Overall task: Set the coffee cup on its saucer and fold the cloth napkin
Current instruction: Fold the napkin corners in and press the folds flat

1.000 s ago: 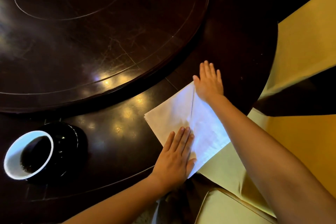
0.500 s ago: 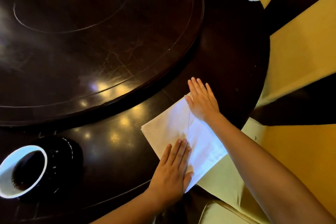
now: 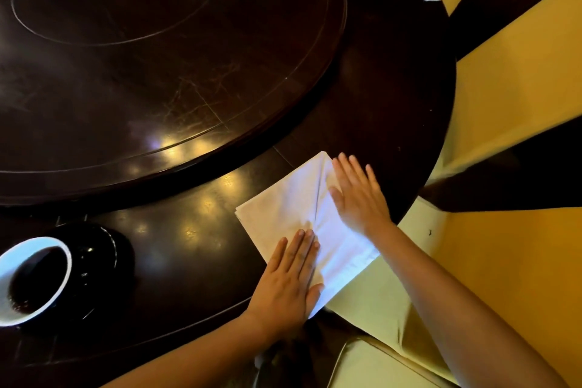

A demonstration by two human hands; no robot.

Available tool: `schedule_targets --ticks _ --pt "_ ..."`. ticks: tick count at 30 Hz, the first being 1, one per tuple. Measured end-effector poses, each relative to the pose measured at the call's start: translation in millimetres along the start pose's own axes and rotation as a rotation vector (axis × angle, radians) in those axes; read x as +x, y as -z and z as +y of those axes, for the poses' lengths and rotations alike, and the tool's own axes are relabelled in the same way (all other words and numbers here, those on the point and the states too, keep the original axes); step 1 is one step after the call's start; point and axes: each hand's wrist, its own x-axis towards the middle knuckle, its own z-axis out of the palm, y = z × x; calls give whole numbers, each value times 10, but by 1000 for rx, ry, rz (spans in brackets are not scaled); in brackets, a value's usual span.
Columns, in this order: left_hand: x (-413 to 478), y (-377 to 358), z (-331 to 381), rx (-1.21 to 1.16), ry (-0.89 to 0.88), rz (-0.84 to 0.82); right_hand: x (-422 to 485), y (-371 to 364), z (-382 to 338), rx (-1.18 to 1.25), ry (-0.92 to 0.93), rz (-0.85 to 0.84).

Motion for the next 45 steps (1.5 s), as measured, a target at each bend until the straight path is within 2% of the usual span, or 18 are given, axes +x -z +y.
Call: schedule_targets --ticks 4,7,10,17,19,20,21,23,25,27,29,31,35,39,45 --pt "7 4 -6 21 -7 -14 155 96 72 5 -169 7" --pt "-1 7 -4 12 -3 -26 -341 90 -173 43 14 73" --pt "2 4 -4 3 -15 -34 -826 -49 -223 67 153 -10" --pt "2 39 2 -12 -3 -92 -443 -2 314 56 -135 -9" --pt "27 128 -32 -93 -38 -99 -448 29 351 96 -136 11" --pt "57 216 -84 -213 -35 -103 -484 54 349 141 -148 44" --pt "98 324 -156 -397 13 -98 -544 85 339 209 -189 88" --pt "186 538 -351 -697 184 65 -729 152 299 368 -318 206" --pt "306 646 -641 -604 386 232 -929 195 271 493 -474 277" --pt "408 706 -859 -519 583 190 -1050 181 273 684 -605 188" --pt "480 730 -982 -555 684 19 -1086 179 279 1000 -713 26" --pt "521 788 -1027 -536 691 -112 -1091 188 307 1161 -760 -40" --pt "519 928 -1076 -509 687 -250 -1051 274 325 1168 -754 -9" --pt "476 953 -1134 -731 741 -237 -961 376 310 1233 -791 22" --pt "382 1047 -1145 -1187 809 -152 -821 585 308 1394 -887 110"
